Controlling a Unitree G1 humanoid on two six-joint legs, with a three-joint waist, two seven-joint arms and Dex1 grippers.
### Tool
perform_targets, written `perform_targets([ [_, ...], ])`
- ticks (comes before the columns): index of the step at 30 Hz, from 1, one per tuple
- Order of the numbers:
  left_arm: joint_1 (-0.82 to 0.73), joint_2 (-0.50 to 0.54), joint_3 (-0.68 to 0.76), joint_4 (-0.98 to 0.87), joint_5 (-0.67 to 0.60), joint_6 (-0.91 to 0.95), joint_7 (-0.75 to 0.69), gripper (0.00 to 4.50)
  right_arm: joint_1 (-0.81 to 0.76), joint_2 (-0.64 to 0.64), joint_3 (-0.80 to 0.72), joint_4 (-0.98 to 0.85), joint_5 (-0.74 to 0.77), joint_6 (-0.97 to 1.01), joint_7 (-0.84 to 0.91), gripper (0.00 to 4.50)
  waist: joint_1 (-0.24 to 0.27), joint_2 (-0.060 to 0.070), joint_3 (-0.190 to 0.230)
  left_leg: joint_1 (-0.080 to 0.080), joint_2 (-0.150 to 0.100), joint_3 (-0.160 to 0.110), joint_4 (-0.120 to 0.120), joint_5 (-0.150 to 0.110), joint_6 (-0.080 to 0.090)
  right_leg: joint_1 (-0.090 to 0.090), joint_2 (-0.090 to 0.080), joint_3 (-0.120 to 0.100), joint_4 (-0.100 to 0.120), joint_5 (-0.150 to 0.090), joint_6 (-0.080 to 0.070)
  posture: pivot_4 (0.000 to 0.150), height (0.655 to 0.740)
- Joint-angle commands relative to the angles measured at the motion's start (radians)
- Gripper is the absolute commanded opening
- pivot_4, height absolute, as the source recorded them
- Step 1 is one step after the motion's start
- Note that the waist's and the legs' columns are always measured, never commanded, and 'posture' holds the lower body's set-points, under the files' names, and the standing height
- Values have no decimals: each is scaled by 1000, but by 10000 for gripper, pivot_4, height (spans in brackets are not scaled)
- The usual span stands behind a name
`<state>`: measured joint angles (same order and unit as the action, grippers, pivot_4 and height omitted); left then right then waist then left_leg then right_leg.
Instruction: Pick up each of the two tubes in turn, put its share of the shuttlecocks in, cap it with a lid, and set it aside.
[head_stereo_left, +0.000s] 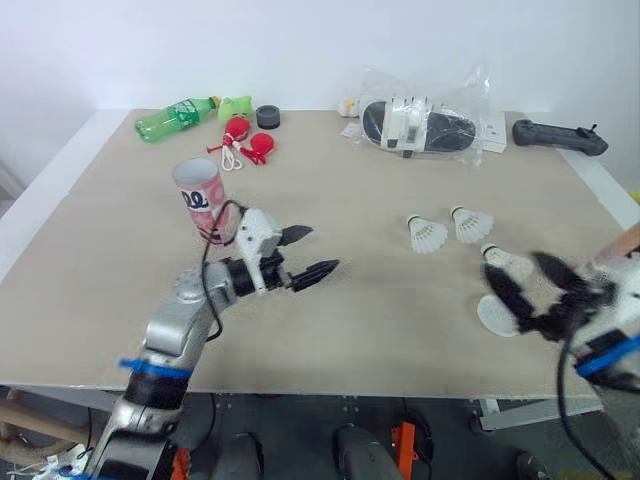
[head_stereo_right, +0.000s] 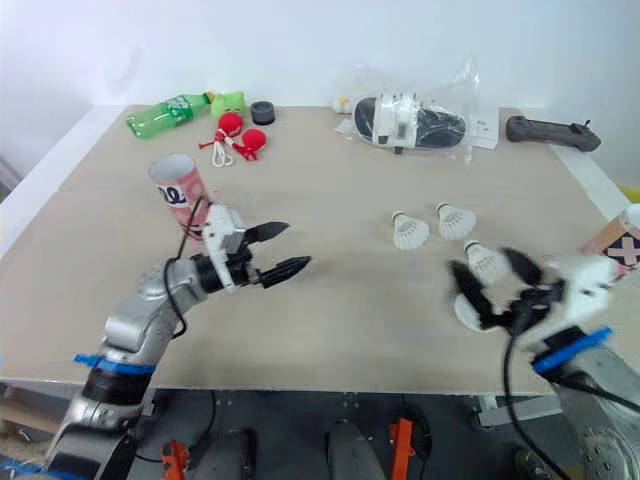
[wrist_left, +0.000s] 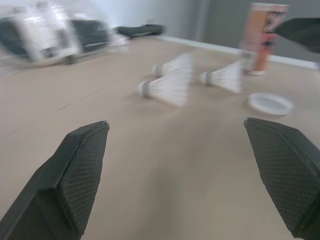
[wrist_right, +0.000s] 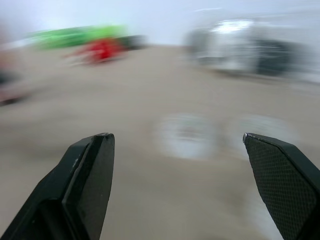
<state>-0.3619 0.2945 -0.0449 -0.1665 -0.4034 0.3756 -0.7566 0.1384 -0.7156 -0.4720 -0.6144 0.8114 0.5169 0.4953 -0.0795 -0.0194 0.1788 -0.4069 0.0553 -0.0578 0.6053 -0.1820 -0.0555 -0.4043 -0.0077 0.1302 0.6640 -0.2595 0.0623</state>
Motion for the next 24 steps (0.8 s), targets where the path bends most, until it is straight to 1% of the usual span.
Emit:
perform_targets([
  [1, 131, 14, 64, -183, 4, 0, 103, 45000, -164, -106, 119, -35, 70, 76, 118, 44156, 3, -3, 2, 0, 0, 0, 1, 0, 0, 0, 0, 0, 0, 0, 0, 1500, 7400],
  [3, 195, 12, 77, -239, 24, -7, 153, 45000, -237, -140, 188, -8, 56, 89, 176, 44156, 4, -6, 3, 0, 0, 1, 2, 0, -1, 0, 0, 2, 0, 1, -1, 1500, 7400],
  [4, 233, -2, 92, -266, 31, -10, 196, 45000, -280, -147, 231, 12, 45, 91, 208, 44156, 8, -11, 3, 0, 0, 0, 2, 1, -1, 1, 0, 1, 0, 0, -1, 1500, 7400],
  [7, 361, -74, 134, -348, 91, -42, 363, 45000, -436, -122, 381, 115, -20, 70, 312, 44156, 17, -12, 3, -2, 0, -1, 4, 1, -1, 1, 0, 0, -1, 0, -1, 1500, 7400],
  [11, 405, -137, 148, -331, 203, -75, 530, 45000, -560, -66, 479, 227, -95, 29, 384, 44156, 31, -13, 4, -3, -1, -1, 6, 1, -1, 1, -1, 0, -1, 1, 1, 1500, 7400],
  [13, 392, -146, 146, -287, 241, -92, 570, 45000, -613, -30, 519, 275, -131, 12, 410, 44156, 34, -13, 4, -3, -1, -1, 6, 1, -1, 0, 0, 0, -1, 1, 0, 1500, 7400],
  [16, 328, -159, 154, -187, 253, -91, 606, 45000, -657, 15, 553, 324, -171, -9, 437, 44156, 34, -13, 4, -3, -2, -1, 6, 1, -2, 0, 0, 0, -1, 2, 0, 1500, 7400],
  [20, 224, -146, 164, -35, 291, -125, 645, 45000, -690, 69, 570, 364, -207, -24, 445, 44156, 33, -13, 4, -4, -2, -1, 7, 1, -2, 0, 0, 0, -1, 5, 5, 1500, 7400],
  [24, 133, -133, 179, 76, 282, -114, 646, 45000, -706, 105, 574, 374, -232, -28, 443, 44156, 33, -13, 4, -6, -2, -1, 6, 1, -2, -2, 0, 0, -1, 5, 5, 1500, 7400],
])
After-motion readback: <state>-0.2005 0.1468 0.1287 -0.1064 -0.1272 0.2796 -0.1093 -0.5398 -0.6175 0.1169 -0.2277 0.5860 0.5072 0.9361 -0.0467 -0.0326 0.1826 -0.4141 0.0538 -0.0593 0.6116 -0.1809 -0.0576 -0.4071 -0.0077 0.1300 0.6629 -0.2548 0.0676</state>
